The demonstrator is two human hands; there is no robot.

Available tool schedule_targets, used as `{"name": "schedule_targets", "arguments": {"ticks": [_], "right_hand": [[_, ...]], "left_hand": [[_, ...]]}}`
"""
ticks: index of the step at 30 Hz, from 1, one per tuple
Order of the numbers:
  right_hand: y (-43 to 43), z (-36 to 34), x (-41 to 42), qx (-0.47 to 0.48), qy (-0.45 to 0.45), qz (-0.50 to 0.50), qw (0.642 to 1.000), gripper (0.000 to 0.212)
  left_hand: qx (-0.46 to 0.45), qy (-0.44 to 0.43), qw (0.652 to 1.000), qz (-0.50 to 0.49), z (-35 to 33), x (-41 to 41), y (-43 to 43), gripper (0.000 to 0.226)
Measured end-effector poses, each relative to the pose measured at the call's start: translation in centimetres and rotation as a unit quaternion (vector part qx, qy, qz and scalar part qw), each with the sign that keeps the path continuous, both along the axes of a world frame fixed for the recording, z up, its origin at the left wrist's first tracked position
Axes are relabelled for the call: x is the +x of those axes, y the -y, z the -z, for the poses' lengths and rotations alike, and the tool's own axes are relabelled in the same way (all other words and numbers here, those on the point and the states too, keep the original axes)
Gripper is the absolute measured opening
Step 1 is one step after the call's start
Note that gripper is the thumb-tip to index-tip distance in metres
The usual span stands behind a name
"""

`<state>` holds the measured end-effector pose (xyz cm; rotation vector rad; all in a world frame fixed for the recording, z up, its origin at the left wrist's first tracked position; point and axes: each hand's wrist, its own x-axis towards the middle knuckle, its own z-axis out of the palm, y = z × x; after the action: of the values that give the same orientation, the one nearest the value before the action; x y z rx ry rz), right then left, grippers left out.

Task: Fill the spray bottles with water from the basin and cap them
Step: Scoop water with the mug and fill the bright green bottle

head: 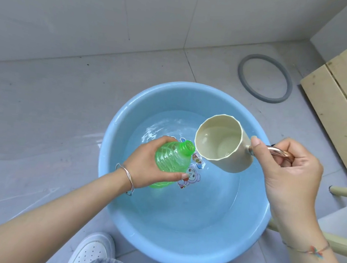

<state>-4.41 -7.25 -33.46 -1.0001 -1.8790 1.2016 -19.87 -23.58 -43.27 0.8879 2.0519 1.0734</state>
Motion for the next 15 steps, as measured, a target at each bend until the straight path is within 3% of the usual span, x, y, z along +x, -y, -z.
{"name": "schedule_targets", "arguments": {"ticks": [15], "right_hand": [[0.8,-1.4,-0.4,0.169,0.061,-0.036,0.983,0.043]], "left_hand": [[-0.003,-0.018,1.0,0.004,-0.4,-0.1,0.1,0.068]]}}
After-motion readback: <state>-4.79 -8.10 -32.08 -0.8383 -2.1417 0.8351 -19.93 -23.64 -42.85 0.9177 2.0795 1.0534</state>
